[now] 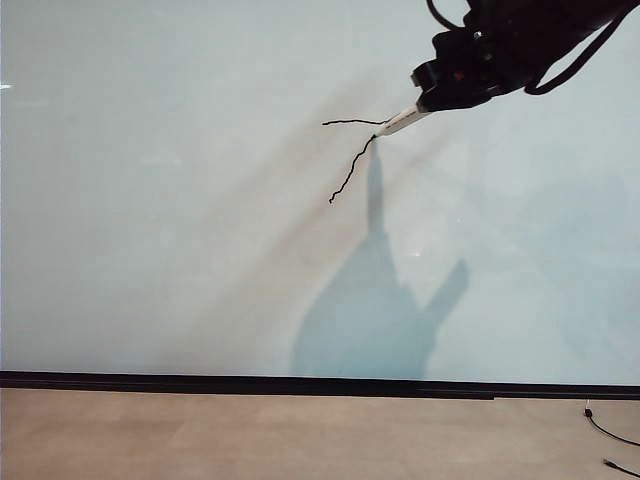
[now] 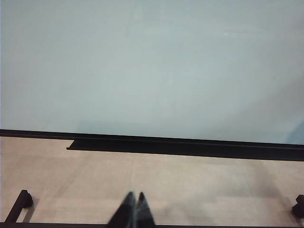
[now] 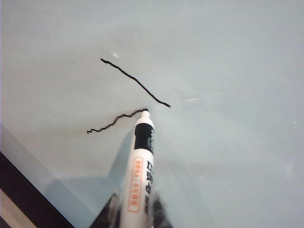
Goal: Pick up the pen on the shelf to the right of the whiteboard and write the letter Z.
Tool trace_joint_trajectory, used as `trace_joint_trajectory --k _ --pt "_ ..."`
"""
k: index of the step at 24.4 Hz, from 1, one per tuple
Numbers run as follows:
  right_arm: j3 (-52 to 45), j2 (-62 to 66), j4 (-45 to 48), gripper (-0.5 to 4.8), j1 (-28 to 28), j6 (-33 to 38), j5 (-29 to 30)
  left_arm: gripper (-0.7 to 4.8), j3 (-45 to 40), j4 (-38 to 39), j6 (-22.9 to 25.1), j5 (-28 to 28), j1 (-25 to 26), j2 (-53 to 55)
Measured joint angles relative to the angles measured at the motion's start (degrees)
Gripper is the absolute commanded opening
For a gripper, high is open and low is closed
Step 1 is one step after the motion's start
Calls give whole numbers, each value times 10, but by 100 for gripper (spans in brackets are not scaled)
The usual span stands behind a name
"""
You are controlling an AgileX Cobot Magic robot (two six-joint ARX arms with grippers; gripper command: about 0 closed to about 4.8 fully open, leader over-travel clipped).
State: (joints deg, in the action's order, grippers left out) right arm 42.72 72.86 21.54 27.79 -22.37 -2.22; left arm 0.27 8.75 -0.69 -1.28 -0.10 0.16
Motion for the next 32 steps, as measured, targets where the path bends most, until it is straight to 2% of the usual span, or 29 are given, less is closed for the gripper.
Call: trace_joint_trajectory --k 15,21,30,32 --pt "0 -22 -10 -9 -10 -2 11 -5 0 0 0 0 0 0" --pt "-50 -29 -15 -9 67 18 26 -4 0 0 0 0 0 0" --pt "-78 78 137 -9 73 94 38 -5 0 0 0 0 0 0" --pt "-77 132 218 -9 65 124 38 -5 0 0 0 0 0 0"
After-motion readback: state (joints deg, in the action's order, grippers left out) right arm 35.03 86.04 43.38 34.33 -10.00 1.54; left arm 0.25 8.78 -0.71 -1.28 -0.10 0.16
